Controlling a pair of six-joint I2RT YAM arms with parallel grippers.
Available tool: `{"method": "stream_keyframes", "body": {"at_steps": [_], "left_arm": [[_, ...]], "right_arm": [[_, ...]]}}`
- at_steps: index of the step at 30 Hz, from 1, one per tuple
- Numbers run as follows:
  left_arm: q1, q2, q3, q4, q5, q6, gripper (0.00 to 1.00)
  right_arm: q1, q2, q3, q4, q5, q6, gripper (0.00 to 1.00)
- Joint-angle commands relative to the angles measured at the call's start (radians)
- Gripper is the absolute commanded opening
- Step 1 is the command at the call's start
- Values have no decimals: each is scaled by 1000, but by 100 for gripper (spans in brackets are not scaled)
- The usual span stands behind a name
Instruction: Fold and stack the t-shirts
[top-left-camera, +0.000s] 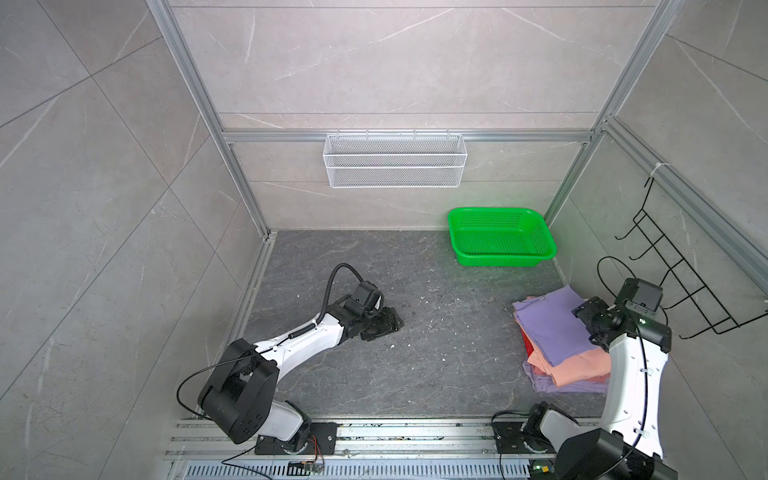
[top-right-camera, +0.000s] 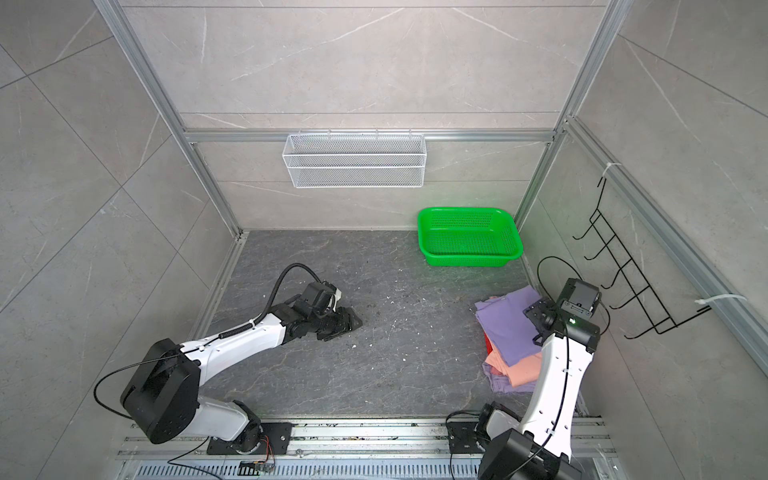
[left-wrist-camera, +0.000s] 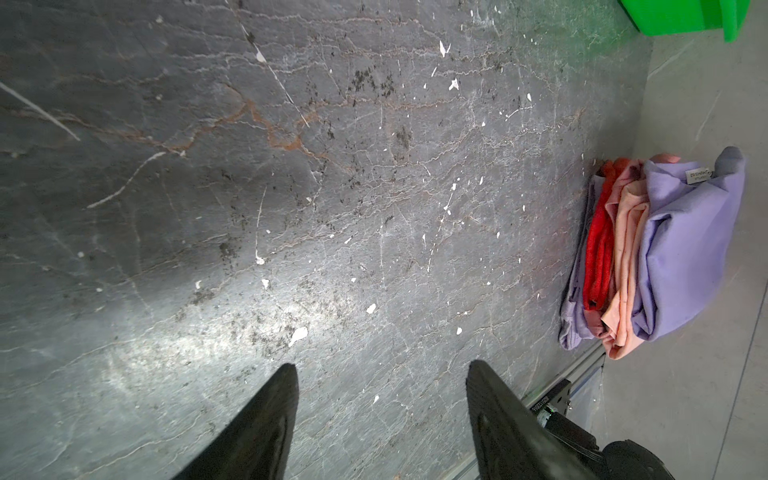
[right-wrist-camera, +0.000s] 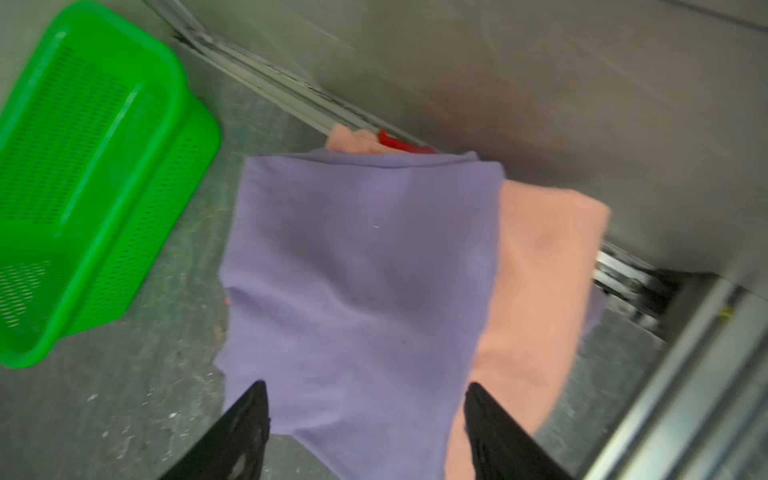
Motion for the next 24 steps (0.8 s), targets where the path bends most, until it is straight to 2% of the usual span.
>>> {"method": "stream_keyframes", "body": {"at_steps": [1, 5, 12, 14, 19, 24], "left_arm": [[3, -56, 3, 10, -9, 38, 67], [4, -127, -27, 14, -60, 43, 67], [8, -232, -36, -47, -162, 63, 69], [11, -252, -34, -65, -182, 68, 69], [19, -311, -40, -102, -247, 79, 70], [36, -381, -37, -147, -331, 112, 72]], "right_arm": [[-1, 80, 3, 134, -164, 8, 71], [-2, 139, -45, 207, -179, 12, 68], [-8, 167, -183, 209, 13, 48, 65], [-20, 174, -224, 214, 37, 50, 65], [-67, 184, -311, 249, 49, 75, 61], [-79, 125, -316, 280, -24, 62, 66]]}}
